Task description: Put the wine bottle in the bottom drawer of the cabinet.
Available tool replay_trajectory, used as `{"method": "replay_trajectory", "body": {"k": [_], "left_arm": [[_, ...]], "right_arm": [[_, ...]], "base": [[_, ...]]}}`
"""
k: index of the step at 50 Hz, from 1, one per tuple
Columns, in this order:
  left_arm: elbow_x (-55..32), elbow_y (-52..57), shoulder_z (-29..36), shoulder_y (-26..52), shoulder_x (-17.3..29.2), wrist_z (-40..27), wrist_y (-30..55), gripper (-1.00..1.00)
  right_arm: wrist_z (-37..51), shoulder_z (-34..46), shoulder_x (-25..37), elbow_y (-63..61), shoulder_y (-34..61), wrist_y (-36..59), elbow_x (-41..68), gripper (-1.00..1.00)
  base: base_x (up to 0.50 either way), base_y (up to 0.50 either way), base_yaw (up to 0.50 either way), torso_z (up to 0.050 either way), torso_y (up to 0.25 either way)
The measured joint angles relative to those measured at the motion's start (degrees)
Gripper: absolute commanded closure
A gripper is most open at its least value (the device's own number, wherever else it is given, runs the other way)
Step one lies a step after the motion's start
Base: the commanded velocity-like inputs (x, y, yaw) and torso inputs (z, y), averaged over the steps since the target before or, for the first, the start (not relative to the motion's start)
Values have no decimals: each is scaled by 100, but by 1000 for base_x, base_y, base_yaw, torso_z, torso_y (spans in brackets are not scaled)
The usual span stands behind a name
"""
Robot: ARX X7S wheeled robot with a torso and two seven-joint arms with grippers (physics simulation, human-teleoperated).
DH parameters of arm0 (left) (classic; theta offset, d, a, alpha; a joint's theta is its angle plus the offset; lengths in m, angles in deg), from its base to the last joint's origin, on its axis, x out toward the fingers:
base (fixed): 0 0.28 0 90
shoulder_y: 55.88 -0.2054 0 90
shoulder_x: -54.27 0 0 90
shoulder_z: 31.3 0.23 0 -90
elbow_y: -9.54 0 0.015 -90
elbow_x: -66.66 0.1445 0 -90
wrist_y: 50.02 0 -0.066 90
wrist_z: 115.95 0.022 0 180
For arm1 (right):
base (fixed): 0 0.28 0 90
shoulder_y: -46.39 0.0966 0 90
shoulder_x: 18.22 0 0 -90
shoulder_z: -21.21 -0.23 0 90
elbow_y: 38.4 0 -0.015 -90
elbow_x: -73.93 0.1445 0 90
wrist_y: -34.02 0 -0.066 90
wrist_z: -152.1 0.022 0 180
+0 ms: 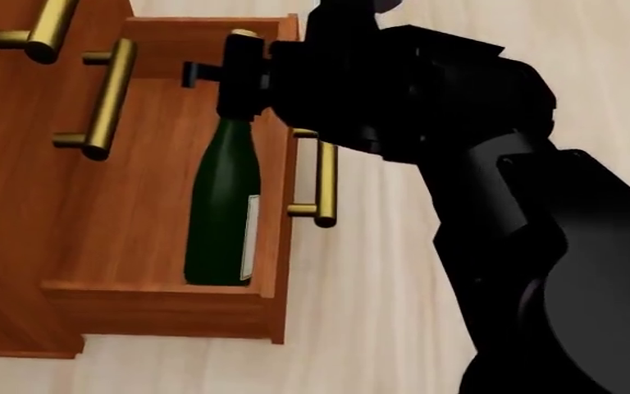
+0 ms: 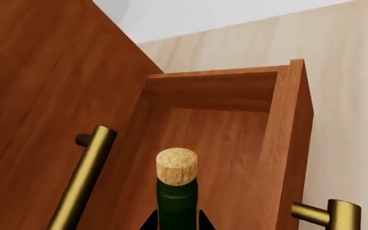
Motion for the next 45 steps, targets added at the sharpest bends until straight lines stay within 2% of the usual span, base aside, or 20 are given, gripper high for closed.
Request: {"method": "replay_trajectory", "body": {"k": [13, 14, 17, 36, 45], "left_arm": [[-16, -2, -8, 6, -13, -9, -1, -100], [-20, -2, -11, 7, -15, -9, 1, -100], [-21, -2, -13, 7, -18, -11, -2, -100], [29, 1, 34, -25, -8, -34, -42, -100], [63, -6, 69, -48, -1, -44, -76, -100]], "right_arm": [[-44, -303, -12, -108, 32, -329, -157, 100], [-46, -326, -13, -117, 32, -321, -177, -100], [-62, -47, -37, -168, -34, -158, -167, -100], [-93, 7, -125, -168, 91, 135, -323, -100], [-145, 556, -134, -187, 276, 141, -265, -100]], "base": [[0, 3, 0, 0, -135], [0, 3, 0, 0, 0], [0, 1, 0, 0, 0], [0, 1, 0, 0, -2], [0, 0, 0, 0, -1]]}}
